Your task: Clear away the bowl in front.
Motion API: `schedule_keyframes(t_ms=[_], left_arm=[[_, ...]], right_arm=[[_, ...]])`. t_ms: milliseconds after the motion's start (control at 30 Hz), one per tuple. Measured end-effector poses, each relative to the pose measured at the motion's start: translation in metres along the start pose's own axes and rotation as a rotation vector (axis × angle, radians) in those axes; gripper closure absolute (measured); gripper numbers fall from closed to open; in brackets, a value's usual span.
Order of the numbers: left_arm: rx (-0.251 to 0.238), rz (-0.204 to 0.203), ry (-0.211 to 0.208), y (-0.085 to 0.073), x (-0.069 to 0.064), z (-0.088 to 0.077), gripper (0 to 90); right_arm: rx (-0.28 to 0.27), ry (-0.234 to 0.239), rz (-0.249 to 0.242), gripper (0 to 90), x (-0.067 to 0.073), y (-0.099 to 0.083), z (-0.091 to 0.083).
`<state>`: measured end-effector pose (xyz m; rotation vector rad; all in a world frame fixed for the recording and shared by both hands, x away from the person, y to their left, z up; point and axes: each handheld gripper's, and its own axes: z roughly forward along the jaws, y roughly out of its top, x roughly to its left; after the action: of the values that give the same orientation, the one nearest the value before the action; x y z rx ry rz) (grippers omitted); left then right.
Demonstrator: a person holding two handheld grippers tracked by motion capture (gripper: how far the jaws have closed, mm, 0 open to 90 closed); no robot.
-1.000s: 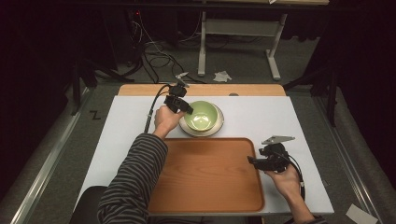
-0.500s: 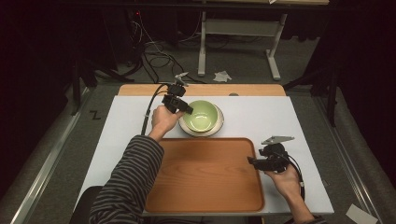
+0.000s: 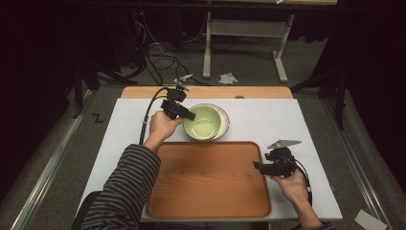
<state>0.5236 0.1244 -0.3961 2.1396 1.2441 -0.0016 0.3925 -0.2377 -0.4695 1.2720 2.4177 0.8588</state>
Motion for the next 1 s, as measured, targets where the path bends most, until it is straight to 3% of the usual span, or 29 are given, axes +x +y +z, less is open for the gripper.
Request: schedule_keyframes(t_ms=[567,1000], left_arm=[[0.003,0.046,-0.042,-0.016,-0.011,-0.017,83.6],[-0.011,0.058,-0.074,-0.031,-0.016,-0.027,83.5]], right_arm=[[0.014,0.006,-0.003,40.9,0.001,0.000,0.002],[0.008,0.003,0.002,40.9,0.001,0.000,0.001]])
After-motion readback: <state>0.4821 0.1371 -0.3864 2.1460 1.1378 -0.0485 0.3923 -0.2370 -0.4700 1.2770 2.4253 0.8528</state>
